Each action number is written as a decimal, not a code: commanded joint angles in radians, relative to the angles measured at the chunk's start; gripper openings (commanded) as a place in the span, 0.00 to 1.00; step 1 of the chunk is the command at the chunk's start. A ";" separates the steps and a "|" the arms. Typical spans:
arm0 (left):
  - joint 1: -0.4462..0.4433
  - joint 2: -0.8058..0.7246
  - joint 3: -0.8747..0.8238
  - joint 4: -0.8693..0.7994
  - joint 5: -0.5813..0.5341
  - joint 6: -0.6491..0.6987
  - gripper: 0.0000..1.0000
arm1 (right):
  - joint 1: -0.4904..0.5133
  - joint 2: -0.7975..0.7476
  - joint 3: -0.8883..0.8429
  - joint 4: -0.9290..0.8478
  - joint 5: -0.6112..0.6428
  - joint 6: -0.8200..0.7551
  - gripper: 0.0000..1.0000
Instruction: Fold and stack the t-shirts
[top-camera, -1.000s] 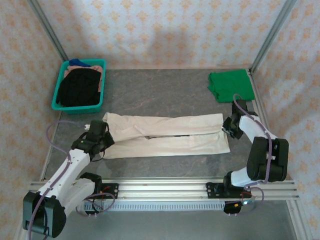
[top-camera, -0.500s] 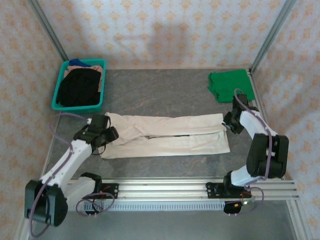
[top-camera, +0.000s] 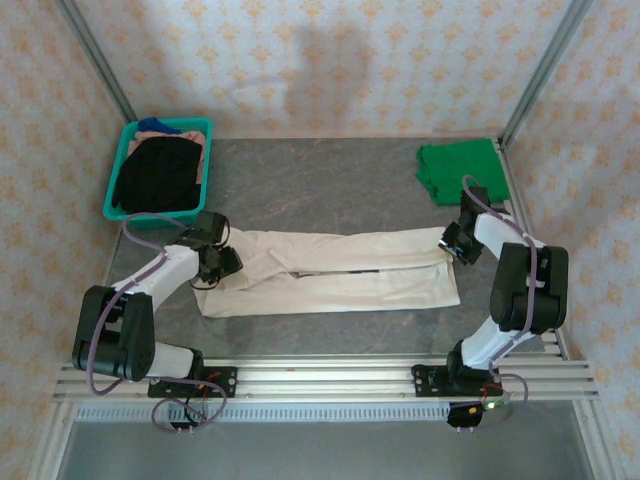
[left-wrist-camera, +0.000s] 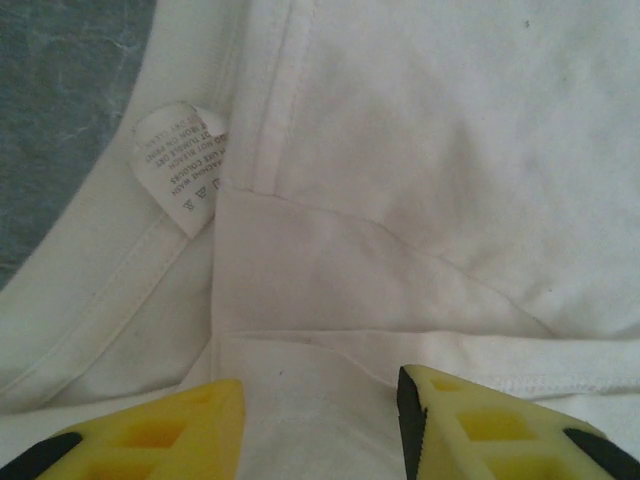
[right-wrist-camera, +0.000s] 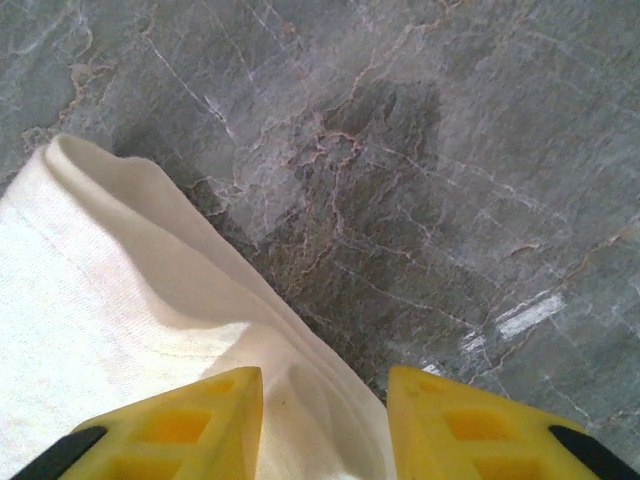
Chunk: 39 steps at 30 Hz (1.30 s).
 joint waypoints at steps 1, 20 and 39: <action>0.000 0.008 -0.020 0.061 0.073 -0.009 0.39 | -0.004 0.018 0.025 0.009 0.011 -0.002 0.38; 0.002 -0.076 0.010 -0.051 0.029 0.027 0.00 | -0.004 -0.045 0.013 -0.010 -0.013 -0.008 0.23; 0.014 -0.280 0.063 -0.153 0.039 0.040 0.00 | -0.005 -0.138 0.012 -0.044 -0.028 -0.023 0.00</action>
